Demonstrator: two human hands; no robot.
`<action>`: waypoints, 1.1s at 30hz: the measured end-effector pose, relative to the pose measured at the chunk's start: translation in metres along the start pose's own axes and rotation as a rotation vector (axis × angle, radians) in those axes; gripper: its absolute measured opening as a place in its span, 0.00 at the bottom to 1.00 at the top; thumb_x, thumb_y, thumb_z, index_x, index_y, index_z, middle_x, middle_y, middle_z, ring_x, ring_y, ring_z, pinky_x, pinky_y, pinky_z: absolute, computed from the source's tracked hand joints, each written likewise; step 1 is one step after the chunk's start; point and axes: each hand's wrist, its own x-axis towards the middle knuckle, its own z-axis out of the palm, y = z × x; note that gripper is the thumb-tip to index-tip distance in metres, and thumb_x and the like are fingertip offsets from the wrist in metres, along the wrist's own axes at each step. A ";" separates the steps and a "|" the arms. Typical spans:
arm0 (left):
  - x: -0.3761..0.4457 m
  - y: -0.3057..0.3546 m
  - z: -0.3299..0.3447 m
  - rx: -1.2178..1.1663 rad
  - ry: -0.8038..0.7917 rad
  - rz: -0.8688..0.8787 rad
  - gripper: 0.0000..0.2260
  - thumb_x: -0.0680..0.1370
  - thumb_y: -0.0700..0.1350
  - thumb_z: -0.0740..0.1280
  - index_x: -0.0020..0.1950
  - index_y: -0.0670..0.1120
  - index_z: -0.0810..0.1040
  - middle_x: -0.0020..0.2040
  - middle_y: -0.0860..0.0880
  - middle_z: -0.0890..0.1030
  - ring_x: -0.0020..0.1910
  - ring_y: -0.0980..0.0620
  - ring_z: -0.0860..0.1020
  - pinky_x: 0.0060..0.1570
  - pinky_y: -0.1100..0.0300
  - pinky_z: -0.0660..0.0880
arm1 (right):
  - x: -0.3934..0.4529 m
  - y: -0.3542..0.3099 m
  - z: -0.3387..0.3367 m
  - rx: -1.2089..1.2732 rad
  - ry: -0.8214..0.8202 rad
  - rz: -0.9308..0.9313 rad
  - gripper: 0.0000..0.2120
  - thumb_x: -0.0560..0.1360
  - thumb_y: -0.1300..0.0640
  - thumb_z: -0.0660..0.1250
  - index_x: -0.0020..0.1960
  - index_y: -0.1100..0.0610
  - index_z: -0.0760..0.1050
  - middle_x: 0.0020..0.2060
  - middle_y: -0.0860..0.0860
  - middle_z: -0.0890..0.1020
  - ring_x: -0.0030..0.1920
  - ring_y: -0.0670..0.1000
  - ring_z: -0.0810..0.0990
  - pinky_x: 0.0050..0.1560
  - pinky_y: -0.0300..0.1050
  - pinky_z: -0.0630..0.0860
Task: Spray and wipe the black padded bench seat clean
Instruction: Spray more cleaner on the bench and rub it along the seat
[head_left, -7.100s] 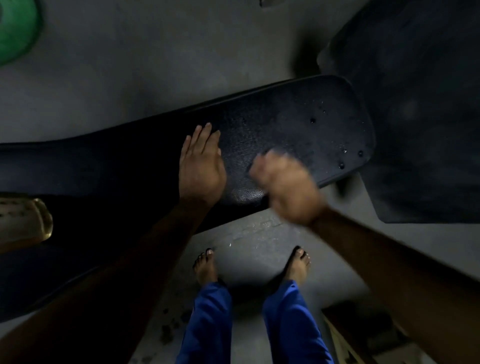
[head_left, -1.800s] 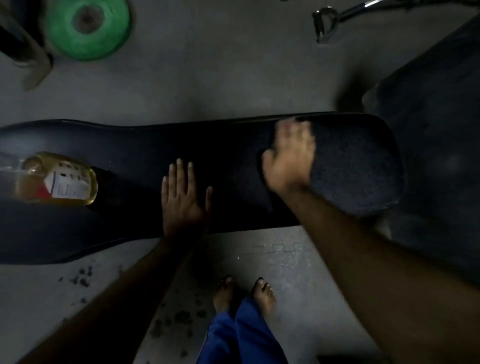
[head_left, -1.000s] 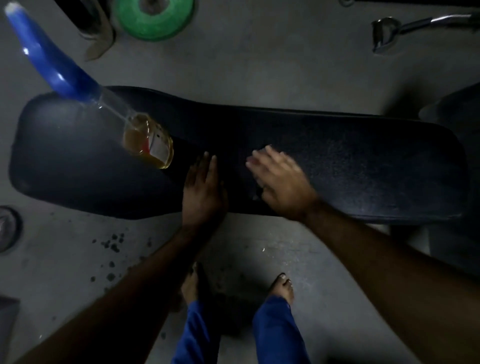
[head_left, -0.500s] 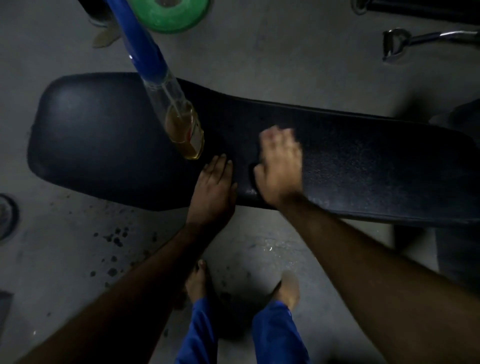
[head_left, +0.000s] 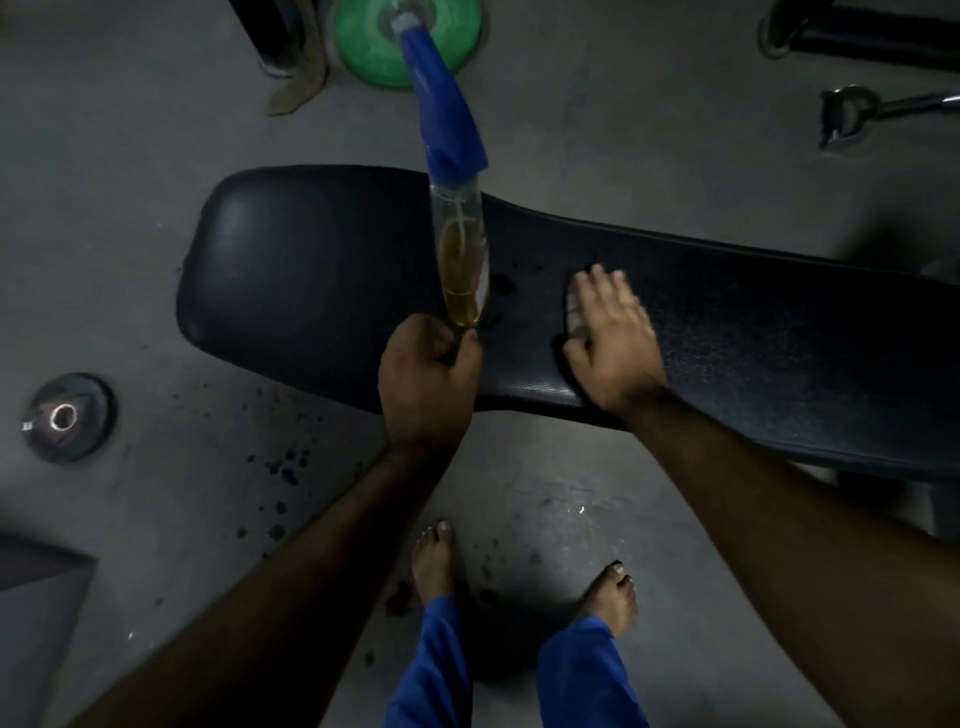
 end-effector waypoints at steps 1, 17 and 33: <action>0.004 0.005 -0.001 -0.017 0.022 -0.031 0.12 0.71 0.51 0.73 0.46 0.49 0.73 0.44 0.51 0.76 0.43 0.54 0.75 0.44 0.54 0.77 | 0.002 -0.001 0.000 0.008 0.032 0.069 0.37 0.77 0.49 0.60 0.81 0.57 0.52 0.81 0.56 0.53 0.81 0.58 0.48 0.80 0.57 0.51; 0.068 0.030 -0.035 -0.292 -0.078 -0.120 0.15 0.72 0.51 0.72 0.58 0.54 0.76 0.47 0.60 0.81 0.47 0.68 0.79 0.53 0.56 0.79 | 0.027 -0.021 -0.005 -0.006 -0.051 -0.113 0.32 0.78 0.49 0.55 0.80 0.55 0.56 0.80 0.55 0.57 0.81 0.57 0.51 0.80 0.56 0.51; 0.091 0.005 -0.066 -0.227 -0.020 -0.187 0.18 0.71 0.51 0.72 0.60 0.55 0.75 0.49 0.59 0.81 0.49 0.61 0.80 0.55 0.52 0.79 | 0.056 -0.114 0.034 -0.029 -0.069 -0.284 0.32 0.79 0.54 0.61 0.81 0.54 0.56 0.80 0.54 0.58 0.81 0.57 0.52 0.79 0.55 0.48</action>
